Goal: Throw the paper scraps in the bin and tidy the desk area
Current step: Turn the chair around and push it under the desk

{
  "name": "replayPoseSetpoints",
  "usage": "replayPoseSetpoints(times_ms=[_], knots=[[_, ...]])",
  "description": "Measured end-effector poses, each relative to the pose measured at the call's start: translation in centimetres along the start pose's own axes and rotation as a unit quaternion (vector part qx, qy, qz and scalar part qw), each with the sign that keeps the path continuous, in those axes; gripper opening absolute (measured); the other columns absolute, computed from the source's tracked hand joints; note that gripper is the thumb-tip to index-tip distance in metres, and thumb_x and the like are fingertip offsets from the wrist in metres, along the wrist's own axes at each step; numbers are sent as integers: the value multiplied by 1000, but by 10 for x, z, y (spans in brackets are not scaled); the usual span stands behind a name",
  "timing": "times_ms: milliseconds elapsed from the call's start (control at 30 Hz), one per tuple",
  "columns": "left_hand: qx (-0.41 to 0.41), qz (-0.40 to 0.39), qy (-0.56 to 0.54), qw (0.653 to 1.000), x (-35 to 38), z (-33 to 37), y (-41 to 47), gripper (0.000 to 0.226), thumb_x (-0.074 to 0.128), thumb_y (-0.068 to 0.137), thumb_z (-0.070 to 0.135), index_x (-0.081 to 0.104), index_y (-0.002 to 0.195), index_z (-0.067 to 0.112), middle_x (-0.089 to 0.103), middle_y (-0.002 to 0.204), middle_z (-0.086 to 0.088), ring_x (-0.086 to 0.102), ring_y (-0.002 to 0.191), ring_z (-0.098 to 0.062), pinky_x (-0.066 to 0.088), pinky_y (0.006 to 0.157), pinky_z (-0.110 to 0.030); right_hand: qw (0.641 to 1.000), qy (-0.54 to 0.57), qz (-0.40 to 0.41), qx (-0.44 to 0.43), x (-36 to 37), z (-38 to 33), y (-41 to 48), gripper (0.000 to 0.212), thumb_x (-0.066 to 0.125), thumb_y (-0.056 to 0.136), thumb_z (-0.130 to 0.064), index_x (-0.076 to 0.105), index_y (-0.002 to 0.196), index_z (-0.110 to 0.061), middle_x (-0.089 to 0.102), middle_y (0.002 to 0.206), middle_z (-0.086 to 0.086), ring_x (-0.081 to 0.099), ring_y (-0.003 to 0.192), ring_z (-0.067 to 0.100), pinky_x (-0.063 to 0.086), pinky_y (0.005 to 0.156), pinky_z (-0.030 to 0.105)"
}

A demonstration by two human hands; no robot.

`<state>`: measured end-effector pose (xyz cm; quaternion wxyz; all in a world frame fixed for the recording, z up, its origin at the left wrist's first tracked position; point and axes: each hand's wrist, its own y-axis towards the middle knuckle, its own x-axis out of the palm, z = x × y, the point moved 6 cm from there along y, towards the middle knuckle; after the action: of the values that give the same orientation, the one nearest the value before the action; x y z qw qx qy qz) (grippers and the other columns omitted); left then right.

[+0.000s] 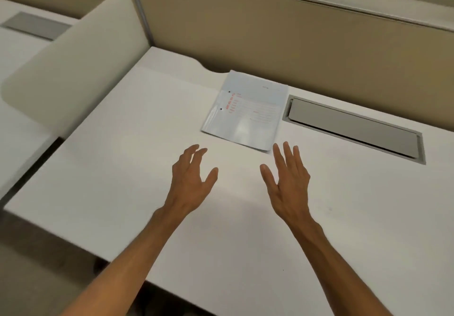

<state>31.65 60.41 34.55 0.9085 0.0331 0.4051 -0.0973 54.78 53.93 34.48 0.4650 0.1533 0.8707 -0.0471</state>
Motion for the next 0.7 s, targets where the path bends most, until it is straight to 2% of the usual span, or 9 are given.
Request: replayPoseSetpoints(times_ms=[167, 300, 467, 700], knots=[[-49, 56, 7, 997, -7, 3, -83, 54, 62, 95, 38, 47, 144, 20, 36, 155, 2, 36, 141, -16, 20, 110, -27, 996, 6, -37, -75, -9, -10, -51, 64, 34, 104, -52, 25, 160, -25, 15, 170, 0, -1, 158, 19, 11, 122, 45], [-103, 99, -3, 990, -11, 1, -155, 56, 58, 97, 41, 40, 147, 24, 31, 157, 5, 30, 144, -12, 17, 112, -27, 988, 16, -75, -134, -12, -21, -92, 62, 36, 105, -52, 24, 160, -27, 14, 170, -1, -1, 158, 17, 11, 122, 45], [-165, 138, -11, 977, -19, -2, -233, 61, 58, 98, 44, 36, 151, 26, 30, 160, 5, 30, 146, -16, 28, 120, -44, 975, 34, -111, -192, -14, -40, -141, 62, 38, 104, -50, 27, 160, -25, 18, 169, 0, 2, 158, 17, 14, 123, 46], [-237, 191, -21, 952, -44, -14, -320, 62, 63, 94, 41, 41, 149, 23, 32, 159, 3, 35, 145, -21, 35, 117, -53, 951, 78, -171, -244, -4, -81, -209, 62, 40, 103, -49, 26, 160, -26, 17, 169, -4, 2, 158, 12, 12, 125, 45]])
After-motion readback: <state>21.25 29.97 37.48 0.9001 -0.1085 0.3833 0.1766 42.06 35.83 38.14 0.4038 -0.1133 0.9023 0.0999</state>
